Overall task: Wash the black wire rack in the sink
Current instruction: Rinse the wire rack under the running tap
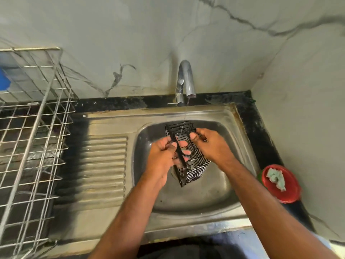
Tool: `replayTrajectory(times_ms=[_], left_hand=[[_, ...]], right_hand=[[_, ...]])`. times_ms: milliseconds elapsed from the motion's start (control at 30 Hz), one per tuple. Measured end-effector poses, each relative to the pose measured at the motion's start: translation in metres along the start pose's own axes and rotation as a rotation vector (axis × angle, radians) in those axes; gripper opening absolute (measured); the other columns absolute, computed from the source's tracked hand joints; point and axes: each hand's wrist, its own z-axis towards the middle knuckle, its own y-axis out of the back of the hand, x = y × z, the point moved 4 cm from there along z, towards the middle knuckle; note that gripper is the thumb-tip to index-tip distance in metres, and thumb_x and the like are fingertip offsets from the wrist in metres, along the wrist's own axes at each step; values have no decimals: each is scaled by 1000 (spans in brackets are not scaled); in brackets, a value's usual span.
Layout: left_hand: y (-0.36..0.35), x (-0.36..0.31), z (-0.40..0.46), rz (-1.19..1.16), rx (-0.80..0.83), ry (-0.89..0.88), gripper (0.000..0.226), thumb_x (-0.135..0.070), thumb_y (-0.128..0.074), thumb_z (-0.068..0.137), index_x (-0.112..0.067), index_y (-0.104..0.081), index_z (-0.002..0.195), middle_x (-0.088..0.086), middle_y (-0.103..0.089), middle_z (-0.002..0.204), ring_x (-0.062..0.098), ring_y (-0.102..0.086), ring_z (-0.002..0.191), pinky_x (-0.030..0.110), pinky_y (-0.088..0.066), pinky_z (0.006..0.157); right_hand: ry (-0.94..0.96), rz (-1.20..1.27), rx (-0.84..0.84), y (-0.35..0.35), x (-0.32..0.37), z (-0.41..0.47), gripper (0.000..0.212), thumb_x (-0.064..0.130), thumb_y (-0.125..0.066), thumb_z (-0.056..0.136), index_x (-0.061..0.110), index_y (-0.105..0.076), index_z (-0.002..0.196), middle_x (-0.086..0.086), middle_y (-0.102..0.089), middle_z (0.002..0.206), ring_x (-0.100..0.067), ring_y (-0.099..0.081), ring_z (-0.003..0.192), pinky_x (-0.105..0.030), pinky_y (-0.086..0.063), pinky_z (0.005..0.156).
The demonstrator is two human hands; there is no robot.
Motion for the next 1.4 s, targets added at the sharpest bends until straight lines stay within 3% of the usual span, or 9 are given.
replayTrajectory(times_ms=[67,200,500,700,867,1267,1400], left_hand=[[-2,-4,-4,6,-31,-15,26,-1,-41,106,-8,-66,111,17,-75,105,22,-74,73,30,-61,58],[-6,-6,-13,26,-90,-44,27,-1,-42,105,-11,-67,107,13,-76,100,17,-72,67,31,-63,59],[-18,-22,-26,89,-170,-80,28,3,-42,104,-12,-65,98,13,-72,98,20,-71,70,37,-64,65],[-25,-23,-32,84,-216,-96,26,3,-44,103,-12,-65,99,16,-73,102,19,-73,72,36,-63,67],[-26,-21,-36,78,-240,-90,26,4,-44,103,-10,-65,101,19,-72,106,20,-73,73,37,-64,68],[-15,-23,-14,60,-128,-76,24,6,-48,100,-10,-66,104,9,-76,97,19,-75,73,44,-62,75],[-4,-22,-12,66,-71,-77,25,6,-48,101,-7,-66,112,13,-75,103,18,-76,75,46,-61,78]], right_hand=[[20,-1,16,2,2,-3,34,35,-57,103,22,-65,134,2,-72,120,-18,-66,111,-35,-51,100],[72,-21,29,5,-1,-4,35,36,-57,103,24,-64,134,2,-74,119,-16,-69,107,-41,-53,101],[130,42,-7,13,1,-3,27,33,-60,101,16,-71,119,-2,-76,102,-20,-71,98,-35,-55,91],[132,137,-28,18,-5,-1,36,35,-64,98,18,-67,130,0,-75,109,-15,-70,99,-38,-56,96],[145,191,-64,15,-6,3,34,31,-67,97,17,-68,128,2,-75,110,-11,-69,99,-29,-54,95],[102,178,-164,13,-4,6,33,27,-68,97,16,-70,127,1,-76,110,-11,-71,98,-35,-55,100],[98,157,-206,9,0,-1,31,28,-67,97,17,-71,127,3,-77,110,-9,-71,96,-28,-55,95]])
